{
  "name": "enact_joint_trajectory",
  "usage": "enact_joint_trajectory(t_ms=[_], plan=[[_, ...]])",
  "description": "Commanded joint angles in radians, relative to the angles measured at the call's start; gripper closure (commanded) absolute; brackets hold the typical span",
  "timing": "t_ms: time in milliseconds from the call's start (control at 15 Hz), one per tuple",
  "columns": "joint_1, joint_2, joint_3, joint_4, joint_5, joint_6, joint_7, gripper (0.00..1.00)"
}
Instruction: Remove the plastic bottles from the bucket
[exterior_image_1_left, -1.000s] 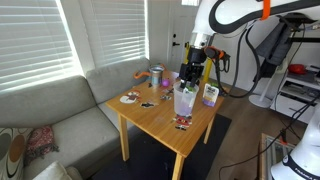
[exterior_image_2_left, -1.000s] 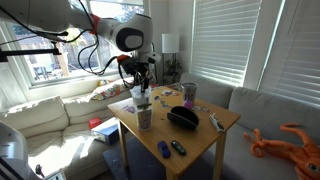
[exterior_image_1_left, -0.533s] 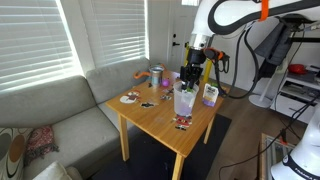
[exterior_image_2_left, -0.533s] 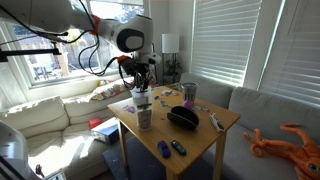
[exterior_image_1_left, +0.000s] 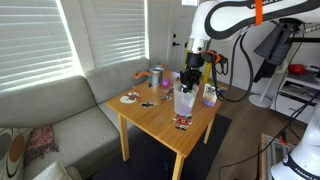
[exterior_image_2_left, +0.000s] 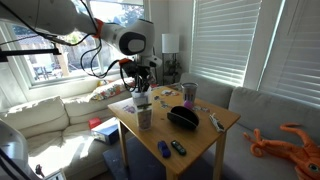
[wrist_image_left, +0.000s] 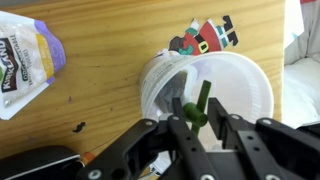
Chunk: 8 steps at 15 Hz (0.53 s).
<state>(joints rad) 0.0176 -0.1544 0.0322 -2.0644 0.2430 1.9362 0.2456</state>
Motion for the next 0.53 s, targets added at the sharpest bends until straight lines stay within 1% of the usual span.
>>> enact_joint_trajectory(t_ms=[0,67,133,200,467], plan=[[0.0,0.006,0.013,0.019,-0.042,-0.013,0.062,0.98],[0.0,-0.005,0.017,0.018,-0.06,-0.011,0.078,0.98],[0.002,-0.011,0.018,0.021,-0.059,-0.018,0.084,0.95],[0.004,-0.022,0.02,0.024,-0.061,-0.024,0.089,0.95],[0.003,-0.059,0.028,0.047,-0.061,-0.037,0.101,0.95]])
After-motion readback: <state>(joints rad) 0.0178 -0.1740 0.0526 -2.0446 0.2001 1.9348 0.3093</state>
